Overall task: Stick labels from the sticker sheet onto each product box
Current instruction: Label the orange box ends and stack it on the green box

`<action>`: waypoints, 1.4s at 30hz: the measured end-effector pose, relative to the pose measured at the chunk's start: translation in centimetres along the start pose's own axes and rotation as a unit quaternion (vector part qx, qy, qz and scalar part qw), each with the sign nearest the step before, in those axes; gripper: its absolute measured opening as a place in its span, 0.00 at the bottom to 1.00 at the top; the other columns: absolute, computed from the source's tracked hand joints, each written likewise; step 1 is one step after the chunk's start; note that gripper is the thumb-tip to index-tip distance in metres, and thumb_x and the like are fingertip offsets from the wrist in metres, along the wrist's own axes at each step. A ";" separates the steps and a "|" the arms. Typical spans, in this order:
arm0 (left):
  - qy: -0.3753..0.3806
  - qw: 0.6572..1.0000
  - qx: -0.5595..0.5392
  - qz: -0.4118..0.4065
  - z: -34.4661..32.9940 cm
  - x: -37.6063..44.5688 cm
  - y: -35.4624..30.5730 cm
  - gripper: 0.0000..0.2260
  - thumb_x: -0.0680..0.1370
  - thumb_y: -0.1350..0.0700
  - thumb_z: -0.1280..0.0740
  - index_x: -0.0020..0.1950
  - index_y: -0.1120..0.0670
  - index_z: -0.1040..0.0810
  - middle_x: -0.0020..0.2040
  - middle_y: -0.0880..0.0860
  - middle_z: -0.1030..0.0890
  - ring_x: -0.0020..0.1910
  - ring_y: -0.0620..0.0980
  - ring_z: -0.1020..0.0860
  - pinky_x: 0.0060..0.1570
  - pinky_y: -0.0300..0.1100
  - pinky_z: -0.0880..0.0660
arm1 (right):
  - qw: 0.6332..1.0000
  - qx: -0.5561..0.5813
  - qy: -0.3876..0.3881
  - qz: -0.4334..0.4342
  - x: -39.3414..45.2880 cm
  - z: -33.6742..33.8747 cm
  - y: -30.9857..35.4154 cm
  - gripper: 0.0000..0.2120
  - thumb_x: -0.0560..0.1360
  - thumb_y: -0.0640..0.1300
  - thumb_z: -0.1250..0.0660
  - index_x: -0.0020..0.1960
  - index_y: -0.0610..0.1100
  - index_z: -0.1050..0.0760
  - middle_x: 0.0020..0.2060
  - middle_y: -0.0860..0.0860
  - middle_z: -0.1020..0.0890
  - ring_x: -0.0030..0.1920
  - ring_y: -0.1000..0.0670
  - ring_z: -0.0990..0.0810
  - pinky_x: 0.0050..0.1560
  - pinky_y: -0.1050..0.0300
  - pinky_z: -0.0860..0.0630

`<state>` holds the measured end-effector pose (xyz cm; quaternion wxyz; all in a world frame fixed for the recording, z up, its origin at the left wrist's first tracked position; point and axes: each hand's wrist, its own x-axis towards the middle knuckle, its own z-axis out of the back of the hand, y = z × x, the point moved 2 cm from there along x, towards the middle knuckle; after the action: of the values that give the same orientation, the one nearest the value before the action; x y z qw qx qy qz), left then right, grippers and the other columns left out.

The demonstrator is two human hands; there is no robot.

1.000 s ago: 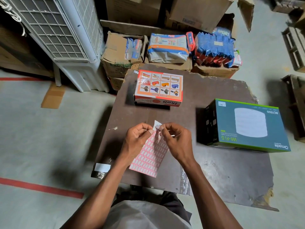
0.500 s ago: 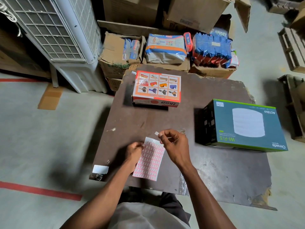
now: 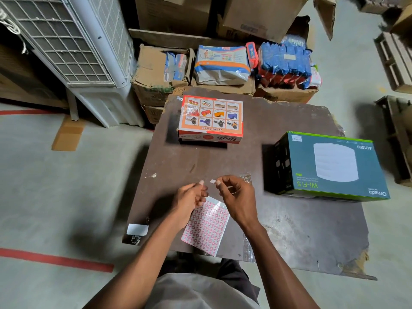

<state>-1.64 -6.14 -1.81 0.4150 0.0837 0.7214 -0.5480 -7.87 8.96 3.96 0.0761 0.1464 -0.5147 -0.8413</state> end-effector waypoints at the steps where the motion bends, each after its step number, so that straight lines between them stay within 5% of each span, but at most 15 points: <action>1: 0.022 0.999 -0.031 0.019 -0.4 -0.8 -1.0 0.14 0.80 0.47 0.31 0.50 0.58 0.16 0.40 0.54 0.16 0.38 0.49 0.21 0.41 0.42 0.26 | 1.000 -0.010 -0.004 0.014 0.0 0.0 0.0 0.06 0.80 0.48 0.29 0.52 0.49 0.15 0.43 0.57 0.13 0.42 0.56 0.16 0.44 0.53 0.16; 6: 0.080 0.991 -0.087 0.069 -1.1 -3.2 -4.0 0.15 0.79 0.46 0.31 0.48 0.58 0.16 0.39 0.53 0.16 0.36 0.46 0.21 0.40 0.39 0.25 | 0.993 -0.060 -0.014 0.096 -0.1 0.0 0.4 0.08 0.81 0.49 0.31 0.56 0.48 0.16 0.46 0.56 0.13 0.44 0.56 0.15 0.44 0.55 0.16; 12: 0.087 0.991 -0.098 0.028 -0.9 -2.9 -4.5 0.06 0.78 0.57 0.29 0.49 0.59 0.16 0.41 0.55 0.17 0.37 0.46 0.21 0.39 0.39 0.25 | 0.987 -0.102 -0.024 0.121 0.1 -0.1 0.3 0.09 0.81 0.51 0.31 0.56 0.48 0.16 0.47 0.55 0.13 0.43 0.57 0.16 0.44 0.57 0.16; 18: 0.101 0.990 -0.093 -0.001 -1.1 -2.8 -4.7 0.10 0.77 0.64 0.28 0.58 0.62 0.18 0.49 0.60 0.15 0.43 0.49 0.19 0.45 0.40 0.22 | 0.984 -0.108 -0.029 0.137 0.1 0.4 0.0 0.08 0.81 0.49 0.30 0.56 0.47 0.15 0.47 0.54 0.13 0.43 0.56 0.16 0.44 0.58 0.17; 22: 0.057 0.995 0.001 -0.077 -1.0 -2.1 -4.6 0.13 0.73 0.57 0.24 0.57 0.54 0.18 0.50 0.57 0.14 0.45 0.52 0.18 0.49 0.46 0.21 | 0.991 -0.084 -0.024 0.105 0.2 0.4 -0.3 0.08 0.81 0.48 0.29 0.55 0.47 0.15 0.47 0.54 0.13 0.43 0.56 0.16 0.44 0.59 0.17; 27: 0.023 0.988 0.071 -0.134 -1.0 -1.8 -5.0 0.11 0.75 0.57 0.24 0.55 0.50 0.19 0.44 0.52 0.14 0.39 0.46 0.19 0.46 0.42 0.23 | 0.997 0.061 0.001 -0.043 0.4 0.3 -0.4 0.05 0.81 0.46 0.30 0.54 0.50 0.16 0.45 0.53 0.13 0.43 0.50 0.15 0.47 0.50 0.15; 34: 0.033 0.973 0.145 -0.175 -1.1 -1.7 -5.6 0.11 0.75 0.57 0.24 0.55 0.50 0.19 0.43 0.49 0.13 0.39 0.42 0.19 0.45 0.39 0.24 | 0.992 0.090 0.029 -0.079 1.2 0.6 -0.2 0.03 0.78 0.45 0.27 0.49 0.46 0.16 0.42 0.49 0.14 0.41 0.45 0.15 0.38 0.64 0.21; 42: 0.053 0.956 0.219 -0.190 -1.6 -1.1 -6.1 0.11 0.75 0.57 0.24 0.55 0.50 0.19 0.42 0.48 0.13 0.44 0.47 0.16 0.46 0.41 0.22 | 0.995 0.024 0.066 -0.071 2.2 1.1 -0.8 0.04 0.78 0.42 0.27 0.44 0.47 0.16 0.38 0.50 0.15 0.40 0.46 0.16 0.46 0.50 0.16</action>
<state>-5.31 -6.73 3.42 0.2354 0.0629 0.6076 -0.7560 -10.31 9.59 3.35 0.0463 0.2399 -0.5170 -0.8204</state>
